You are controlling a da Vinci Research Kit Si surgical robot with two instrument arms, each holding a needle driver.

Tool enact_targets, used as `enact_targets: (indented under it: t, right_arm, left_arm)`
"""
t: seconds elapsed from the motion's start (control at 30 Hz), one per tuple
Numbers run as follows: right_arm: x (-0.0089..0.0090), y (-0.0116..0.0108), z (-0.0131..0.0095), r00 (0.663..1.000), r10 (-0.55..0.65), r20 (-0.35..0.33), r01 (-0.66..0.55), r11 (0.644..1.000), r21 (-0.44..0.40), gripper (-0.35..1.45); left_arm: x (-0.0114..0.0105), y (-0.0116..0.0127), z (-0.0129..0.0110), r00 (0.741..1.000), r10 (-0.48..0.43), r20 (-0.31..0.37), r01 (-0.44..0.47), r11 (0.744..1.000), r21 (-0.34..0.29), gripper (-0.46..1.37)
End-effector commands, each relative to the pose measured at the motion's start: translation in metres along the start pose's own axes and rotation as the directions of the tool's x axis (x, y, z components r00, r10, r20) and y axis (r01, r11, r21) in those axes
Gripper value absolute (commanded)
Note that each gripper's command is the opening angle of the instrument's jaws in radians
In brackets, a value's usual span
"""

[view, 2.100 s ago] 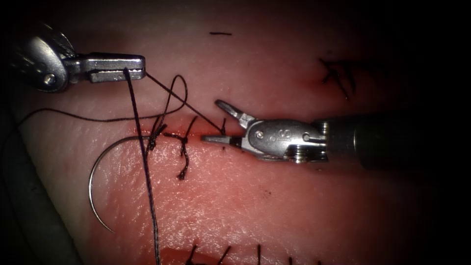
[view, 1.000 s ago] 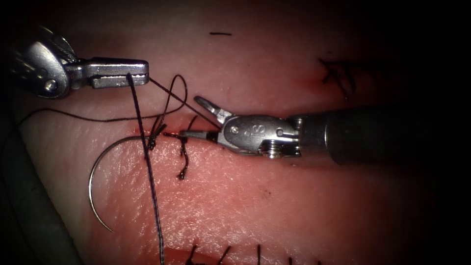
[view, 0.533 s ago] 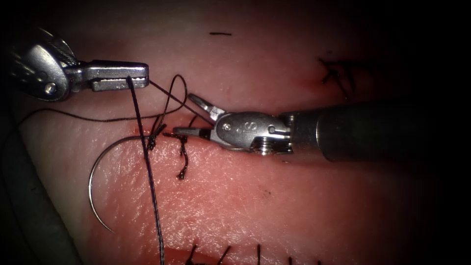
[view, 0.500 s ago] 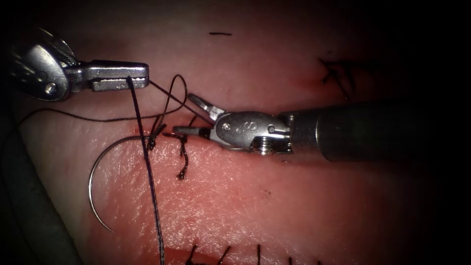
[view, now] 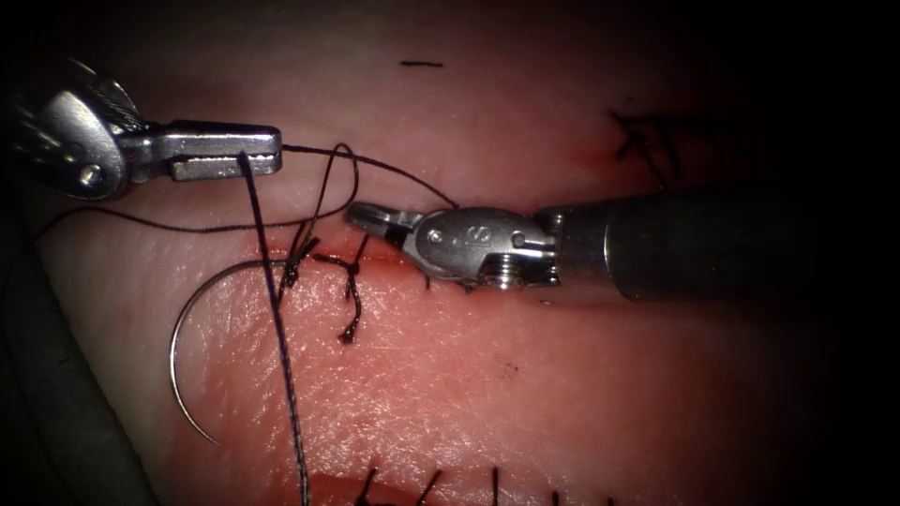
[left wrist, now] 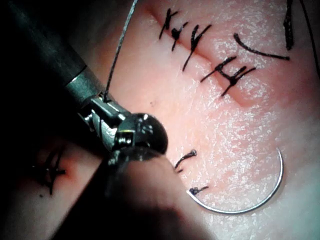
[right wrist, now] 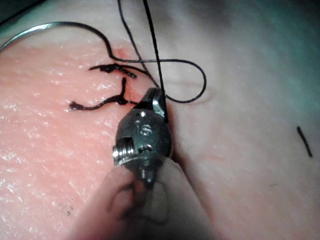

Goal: Wound Closure
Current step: Cut the suture with the right gripper, then drop the suture end from the left gripper

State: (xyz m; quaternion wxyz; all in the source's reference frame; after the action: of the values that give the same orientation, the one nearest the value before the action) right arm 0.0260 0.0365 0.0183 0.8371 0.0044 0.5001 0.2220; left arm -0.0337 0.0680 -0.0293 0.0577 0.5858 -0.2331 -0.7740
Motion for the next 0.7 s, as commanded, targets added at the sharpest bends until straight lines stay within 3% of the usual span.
enact_targets:
  t: [0.03,0.07,0.1,0.17,0.2,0.33,0.47,0.6,0.67,0.7]
  right_arm:
    - [0.0000,0.0002,-0.0004,1.000,0.000,-0.005,0.000,1.000,-0.020,-0.35]
    - [-0.0001,0.0002,-0.0006,1.000,0.000,-0.008,-0.001,1.000,-0.031,-0.34]
    - [-0.0001,0.0004,-0.0012,1.000,0.002,-0.012,-0.002,0.998,-0.058,0.03]
    - [-0.0002,0.0008,-0.0019,1.000,0.005,-0.014,-0.006,0.996,-0.084,0.35]
    - [-0.0003,0.0013,-0.0025,1.000,0.011,-0.008,-0.012,0.993,-0.116,0.74]
    - [-0.0006,0.0032,-0.0042,0.999,0.034,0.008,-0.032,0.981,-0.192,1.09]
    - [-0.0010,0.0055,-0.0066,0.999,0.040,0.017,-0.034,0.970,-0.240,1.14]
    - [-0.0011,0.0077,-0.0093,0.997,-0.076,0.020,0.078,0.952,-0.295,1.02]
    - [-0.0011,0.0088,-0.0105,0.986,-0.162,0.029,0.163,0.930,-0.329,0.89]
    - [-0.0009,0.0095,-0.0115,0.981,-0.192,0.036,0.192,0.916,-0.352,0.91]
  left_arm:
    - [0.0000,-0.0001,0.0001,1.000,-0.001,0.000,0.001,1.000,-0.007,-0.35]
    - [0.0000,-0.0001,0.0001,1.000,-0.001,0.000,0.001,1.000,-0.006,-0.35]
    - [0.0000,-0.0001,0.0002,1.000,-0.001,0.001,0.001,1.000,-0.006,-0.35]
    - [0.0001,0.0000,0.0003,1.000,0.000,-0.001,0.000,1.000,-0.005,-0.35]
    - [0.0001,0.0001,0.0004,1.000,0.000,-0.003,0.000,1.000,-0.005,-0.35]
    - [0.0006,0.0007,0.0010,1.000,-0.007,-0.011,0.007,1.000,-0.002,-0.35]
    - [0.0018,0.0017,0.0019,0.999,-0.019,-0.036,0.019,1.000,0.001,-0.35]
    - [0.0031,0.0030,0.0030,0.998,-0.030,-0.061,0.030,1.000,0.004,-0.35]
    - [0.0036,0.0038,0.0038,0.997,-0.030,-0.072,0.031,1.000,0.007,-0.35]
    - [0.0040,0.0045,0.0045,0.996,-0.031,-0.079,0.031,1.000,0.000,-0.35]
